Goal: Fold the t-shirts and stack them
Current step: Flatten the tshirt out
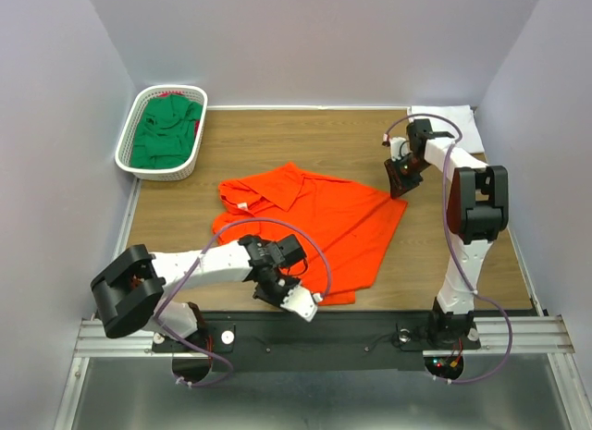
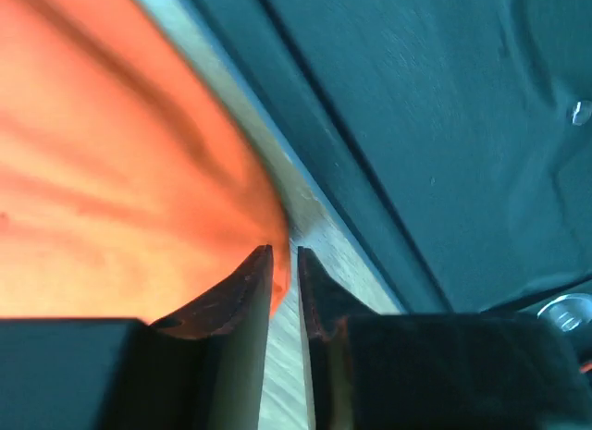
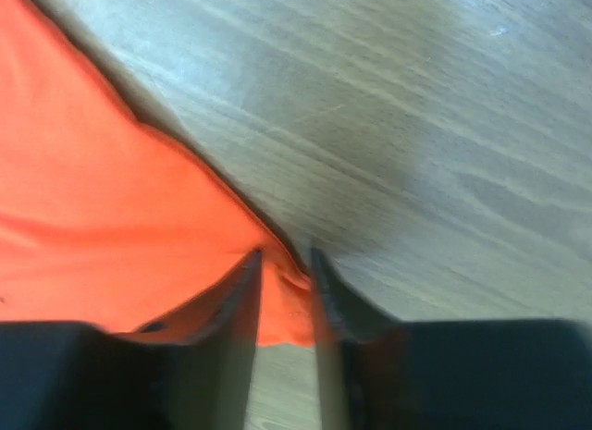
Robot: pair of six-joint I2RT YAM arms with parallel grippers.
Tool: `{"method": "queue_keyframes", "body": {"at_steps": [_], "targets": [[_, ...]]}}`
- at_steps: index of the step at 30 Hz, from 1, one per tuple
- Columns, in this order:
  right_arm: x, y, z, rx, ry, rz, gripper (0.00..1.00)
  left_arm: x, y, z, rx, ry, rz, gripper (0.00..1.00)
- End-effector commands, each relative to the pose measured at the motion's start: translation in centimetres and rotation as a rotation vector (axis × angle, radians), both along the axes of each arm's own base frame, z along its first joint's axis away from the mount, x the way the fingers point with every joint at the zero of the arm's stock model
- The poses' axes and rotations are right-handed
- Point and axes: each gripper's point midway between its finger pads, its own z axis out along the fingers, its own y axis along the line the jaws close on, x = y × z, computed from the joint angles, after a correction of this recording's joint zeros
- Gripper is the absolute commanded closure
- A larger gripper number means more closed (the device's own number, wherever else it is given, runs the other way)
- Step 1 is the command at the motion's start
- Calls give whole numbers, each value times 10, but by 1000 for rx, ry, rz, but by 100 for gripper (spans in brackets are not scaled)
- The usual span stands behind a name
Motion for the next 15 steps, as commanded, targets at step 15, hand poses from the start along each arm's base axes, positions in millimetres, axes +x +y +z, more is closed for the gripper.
{"method": "queue_keyframes", "body": {"at_steps": [15], "targets": [[-12,-18,21,-38,-31,-19,54,222,-26,142,-508,81,888,54]]}}
